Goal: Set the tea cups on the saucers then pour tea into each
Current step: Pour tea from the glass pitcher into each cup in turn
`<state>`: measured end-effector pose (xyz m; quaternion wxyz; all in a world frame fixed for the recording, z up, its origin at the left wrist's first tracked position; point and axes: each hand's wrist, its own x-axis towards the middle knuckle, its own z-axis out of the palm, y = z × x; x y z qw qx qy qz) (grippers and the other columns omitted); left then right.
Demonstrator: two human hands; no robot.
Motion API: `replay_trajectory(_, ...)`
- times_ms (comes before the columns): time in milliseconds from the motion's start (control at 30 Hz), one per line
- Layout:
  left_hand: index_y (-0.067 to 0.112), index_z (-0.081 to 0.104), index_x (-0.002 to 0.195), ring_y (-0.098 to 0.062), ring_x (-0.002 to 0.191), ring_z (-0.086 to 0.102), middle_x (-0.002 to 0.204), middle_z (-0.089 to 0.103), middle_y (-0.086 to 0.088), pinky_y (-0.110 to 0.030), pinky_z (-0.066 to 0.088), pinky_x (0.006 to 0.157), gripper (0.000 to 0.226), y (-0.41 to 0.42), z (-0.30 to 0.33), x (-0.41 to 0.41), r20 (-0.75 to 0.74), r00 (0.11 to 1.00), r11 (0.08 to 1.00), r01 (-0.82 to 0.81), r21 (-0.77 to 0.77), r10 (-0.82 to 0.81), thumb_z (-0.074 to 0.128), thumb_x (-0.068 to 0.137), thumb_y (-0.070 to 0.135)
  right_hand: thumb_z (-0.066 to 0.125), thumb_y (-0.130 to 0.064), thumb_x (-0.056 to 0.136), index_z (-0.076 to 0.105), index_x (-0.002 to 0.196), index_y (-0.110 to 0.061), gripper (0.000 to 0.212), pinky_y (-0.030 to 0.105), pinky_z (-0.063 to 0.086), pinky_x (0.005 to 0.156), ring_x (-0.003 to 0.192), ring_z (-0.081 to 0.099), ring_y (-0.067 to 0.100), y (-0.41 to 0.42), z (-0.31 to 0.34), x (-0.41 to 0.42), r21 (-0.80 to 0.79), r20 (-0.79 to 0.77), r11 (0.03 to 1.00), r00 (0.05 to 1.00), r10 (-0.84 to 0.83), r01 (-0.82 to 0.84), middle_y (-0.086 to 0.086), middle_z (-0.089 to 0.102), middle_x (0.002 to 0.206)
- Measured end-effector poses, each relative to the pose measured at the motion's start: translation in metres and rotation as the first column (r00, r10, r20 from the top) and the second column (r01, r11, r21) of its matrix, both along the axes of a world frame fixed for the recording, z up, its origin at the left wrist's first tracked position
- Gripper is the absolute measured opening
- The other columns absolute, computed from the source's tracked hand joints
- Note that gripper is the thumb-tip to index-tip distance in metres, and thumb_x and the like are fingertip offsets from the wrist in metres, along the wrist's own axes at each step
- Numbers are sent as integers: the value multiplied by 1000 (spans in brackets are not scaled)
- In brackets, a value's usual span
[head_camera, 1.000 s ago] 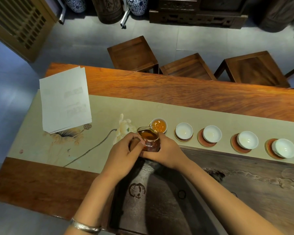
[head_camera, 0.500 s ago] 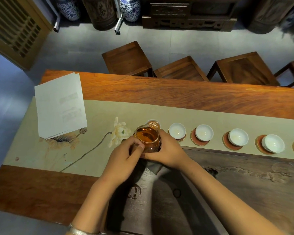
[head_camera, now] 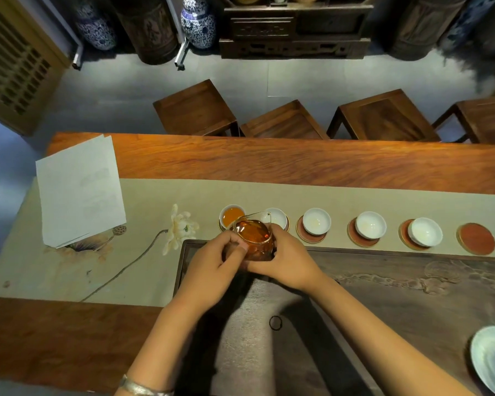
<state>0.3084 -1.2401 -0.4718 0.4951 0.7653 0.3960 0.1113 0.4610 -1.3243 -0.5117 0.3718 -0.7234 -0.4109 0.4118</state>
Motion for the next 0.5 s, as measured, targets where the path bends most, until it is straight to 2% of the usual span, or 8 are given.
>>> replay_trajectory(67,42,60,83,2,78,61,84,67,19,-6,42,65,14,-2,-2,2,-2,1000,1000,5,-7,-5,48,86,48,80,-66,57,56,120,-34,76,30,55,87,97,63,-4,-3,-2,4,-2,1,1000,1000,1,-1,-20,67,107)
replay_trajectory(167,44,59,82,4,77,62,83,67,20,-4,41,64,13,-4,-2,6,-4,1000,1000,2,-16,-2,49,87,49,79,-68,57,57,120,-35,75,29,54,87,98,64,-4,-6,-4,8,-8,-2,1000,1000,6,-6,-21,67,107)
replay_trajectory(267,45,58,81,8,74,60,80,66,24,-3,39,62,14,-5,-3,9,-15,1000,1000,0,2,0,52,92,40,80,-68,56,57,120,-35,76,30,54,88,98,64,-4,-6,-7,10,-27,-8,1000,1000,7,-7,-20,68,107)
replay_trajectory(367,41,60,84,5,78,61,83,67,22,-5,41,64,12,-6,-6,11,-35,999,1000,-16,-14,15,52,93,39,78,-70,56,57,112,-45,66,25,54,85,96,64,-7,-6,-9,12,-39,-10,999,1000,12,-12,-24,68,103)
replay_trajectory(500,38,61,88,4,81,63,86,68,21,-5,42,65,10,-7,-9,12,-48,998,999,-27,-29,26,53,94,38,78,-70,55,57,116,-38,72,23,53,85,97,63,-6,-5,-13,13,-67,-27,998,1000,12,-13,-24,67,105)
